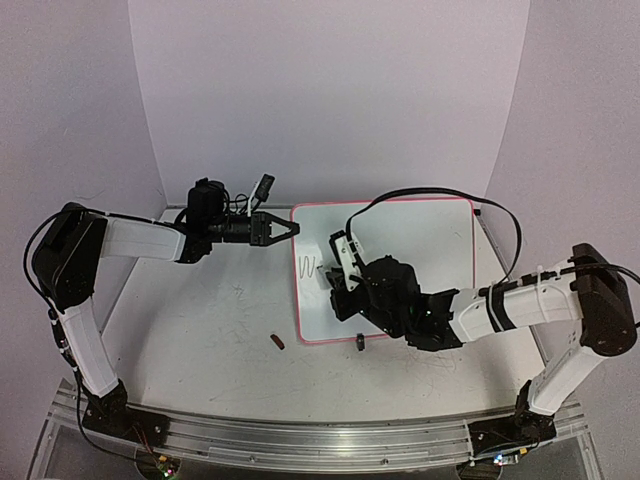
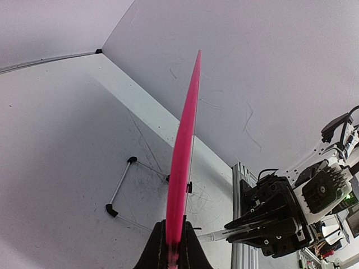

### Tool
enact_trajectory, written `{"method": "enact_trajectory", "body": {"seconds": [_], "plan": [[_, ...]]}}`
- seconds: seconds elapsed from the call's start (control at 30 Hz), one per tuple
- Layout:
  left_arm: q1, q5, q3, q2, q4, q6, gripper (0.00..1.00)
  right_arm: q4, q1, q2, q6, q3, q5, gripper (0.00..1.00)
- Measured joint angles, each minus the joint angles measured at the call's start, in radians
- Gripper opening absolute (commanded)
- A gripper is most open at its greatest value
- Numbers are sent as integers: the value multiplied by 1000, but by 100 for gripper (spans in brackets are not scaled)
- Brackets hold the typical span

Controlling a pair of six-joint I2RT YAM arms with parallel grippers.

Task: Write a sentence on the whiteboard

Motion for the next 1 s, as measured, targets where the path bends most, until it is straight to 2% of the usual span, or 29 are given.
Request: {"method": "enact_trajectory", "body": {"seconds": [1.0], "plan": [[0,0,0,0,0,0,0,-29,0,1,23,-2,-40,0]]}}
